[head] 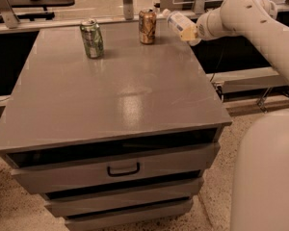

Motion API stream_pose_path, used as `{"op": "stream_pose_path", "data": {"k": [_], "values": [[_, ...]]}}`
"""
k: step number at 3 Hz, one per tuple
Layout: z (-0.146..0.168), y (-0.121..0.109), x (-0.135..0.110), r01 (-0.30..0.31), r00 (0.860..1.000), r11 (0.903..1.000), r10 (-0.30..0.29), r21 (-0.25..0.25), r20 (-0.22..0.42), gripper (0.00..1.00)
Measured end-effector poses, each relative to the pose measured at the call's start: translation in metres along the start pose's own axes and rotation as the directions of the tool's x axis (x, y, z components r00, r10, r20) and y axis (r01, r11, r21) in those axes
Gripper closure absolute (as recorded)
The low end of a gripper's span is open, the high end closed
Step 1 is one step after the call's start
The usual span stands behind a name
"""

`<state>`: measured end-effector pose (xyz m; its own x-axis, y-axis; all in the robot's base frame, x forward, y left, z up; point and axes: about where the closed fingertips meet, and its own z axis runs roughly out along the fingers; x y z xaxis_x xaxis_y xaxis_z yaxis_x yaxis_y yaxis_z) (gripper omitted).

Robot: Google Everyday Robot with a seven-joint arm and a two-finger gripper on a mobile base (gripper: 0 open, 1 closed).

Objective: Move blue plastic bottle near orange can

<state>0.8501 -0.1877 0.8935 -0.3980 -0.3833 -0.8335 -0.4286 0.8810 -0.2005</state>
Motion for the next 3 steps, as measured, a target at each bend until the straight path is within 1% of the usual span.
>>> {"op": "stream_pose_path", "data": {"k": [1,2,3], "values": [[0.018,0.013,-0.010,-0.004,1.000,0.9991,0.004,-0.043,-0.004,1.00],[0.031,0.031,-0.019,-0.005,1.000,0.9953,0.004,-0.097,-0.011,1.00],[0.044,0.049,-0.021,-0.018,1.000,0.9867,0.013,-0.162,-0.028,0.82]]}}
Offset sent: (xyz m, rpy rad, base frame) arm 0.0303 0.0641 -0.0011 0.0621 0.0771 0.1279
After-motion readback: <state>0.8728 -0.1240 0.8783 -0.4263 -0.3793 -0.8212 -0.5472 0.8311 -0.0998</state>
